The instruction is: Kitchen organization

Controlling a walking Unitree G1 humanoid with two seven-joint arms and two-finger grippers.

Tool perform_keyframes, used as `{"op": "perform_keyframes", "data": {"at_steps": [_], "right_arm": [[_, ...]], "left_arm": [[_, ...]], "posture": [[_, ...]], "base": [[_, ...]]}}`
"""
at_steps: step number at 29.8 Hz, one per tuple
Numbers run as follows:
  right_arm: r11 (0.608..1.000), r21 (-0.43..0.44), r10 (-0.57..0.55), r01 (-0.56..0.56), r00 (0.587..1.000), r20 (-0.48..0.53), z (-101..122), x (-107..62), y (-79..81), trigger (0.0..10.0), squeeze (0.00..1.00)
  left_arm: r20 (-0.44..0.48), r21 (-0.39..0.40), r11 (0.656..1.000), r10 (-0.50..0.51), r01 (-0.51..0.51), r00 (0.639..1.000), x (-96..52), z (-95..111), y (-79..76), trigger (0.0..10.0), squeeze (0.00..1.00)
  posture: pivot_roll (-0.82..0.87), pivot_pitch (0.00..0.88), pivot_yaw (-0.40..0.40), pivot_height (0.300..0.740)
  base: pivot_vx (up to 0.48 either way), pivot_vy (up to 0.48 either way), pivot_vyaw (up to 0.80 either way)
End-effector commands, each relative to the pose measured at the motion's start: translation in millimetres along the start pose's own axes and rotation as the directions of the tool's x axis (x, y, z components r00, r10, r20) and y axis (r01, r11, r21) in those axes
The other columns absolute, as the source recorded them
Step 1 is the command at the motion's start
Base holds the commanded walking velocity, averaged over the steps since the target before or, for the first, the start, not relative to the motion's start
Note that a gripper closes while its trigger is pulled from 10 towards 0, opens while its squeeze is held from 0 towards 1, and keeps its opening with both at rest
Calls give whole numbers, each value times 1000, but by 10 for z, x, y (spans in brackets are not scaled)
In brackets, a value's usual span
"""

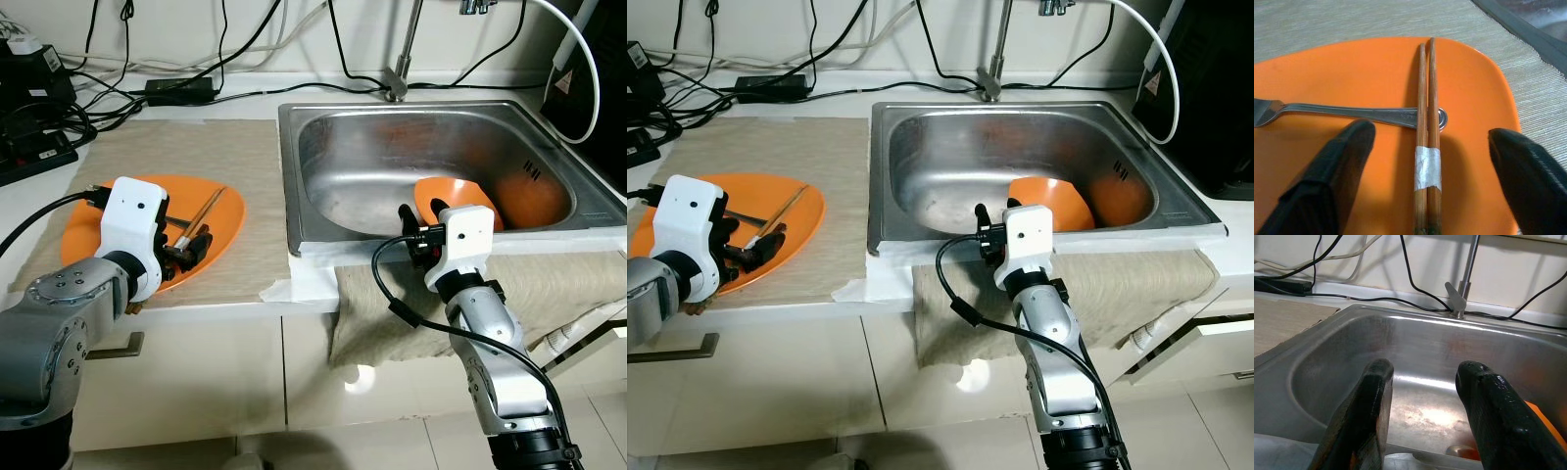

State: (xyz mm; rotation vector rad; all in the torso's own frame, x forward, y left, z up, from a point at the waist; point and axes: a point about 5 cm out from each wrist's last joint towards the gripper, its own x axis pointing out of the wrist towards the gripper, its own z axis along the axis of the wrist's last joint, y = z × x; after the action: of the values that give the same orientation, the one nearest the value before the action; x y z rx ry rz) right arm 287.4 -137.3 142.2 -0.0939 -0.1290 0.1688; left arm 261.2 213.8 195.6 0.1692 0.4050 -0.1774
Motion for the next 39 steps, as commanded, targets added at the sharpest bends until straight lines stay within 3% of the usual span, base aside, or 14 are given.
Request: {"op": "perform_keyframes", "data": {"at_steps": [1, 6, 7, 28, 29, 30, 39], "right_arm": [[1000, 4, -14, 14, 1000, 16, 32, 12, -29, 10000, 0], [1000, 3, -14, 14, 1000, 16, 35, 16, -30, 10000, 0], [1000, 3, -13, 13, 1000, 16, 36, 16, -30, 10000, 0], [1000, 6, -23, 23, 1000, 20, 48, 26, -34, 10000, 0], [1000, 6, -24, 23, 1000, 20, 49, 28, -35, 10000, 0], [1000, 6, -24, 24, 999, 21, 49, 28, -36, 10000, 0], [1000, 8, -26, 26, 999, 20, 47, 31, -32, 10000, 0]], "left_arm": [[-1, 15, 1000, -1, 1, 1000, 18, 18, 4, 10000, 1000], [-10, 20, 1000, 7, -7, 1000, 39, -6, 22, 10000, 1000], [-15, 19, 1000, 5, -5, 1000, 42, -15, 22, 10000, 0], [-95, 11, 999, -35, 36, 995, 118, -112, 37, 10000, 0], [-92, 5, 999, -39, 40, 995, 125, -103, 38, 1765, 0], [-90, 2, 999, -42, 42, 995, 129, -98, 38, 0, 0], [-87, -13, 997, -77, 76, 993, 146, -97, 21, 0, 0]], "posture": [[131, 21, 11, 740], [130, 21, 11, 740], [130, 21, 11, 740], [119, 13, 26, 740], [118, 10, 25, 740], [118, 10, 26, 740], [115, 4, 29, 740]], "base": [[0, 0, 0], [0, 0, 0], [0, 0, 0], [0, 0, 0], [0, 0, 0], [0, 0, 0], [0, 0, 0]]}}
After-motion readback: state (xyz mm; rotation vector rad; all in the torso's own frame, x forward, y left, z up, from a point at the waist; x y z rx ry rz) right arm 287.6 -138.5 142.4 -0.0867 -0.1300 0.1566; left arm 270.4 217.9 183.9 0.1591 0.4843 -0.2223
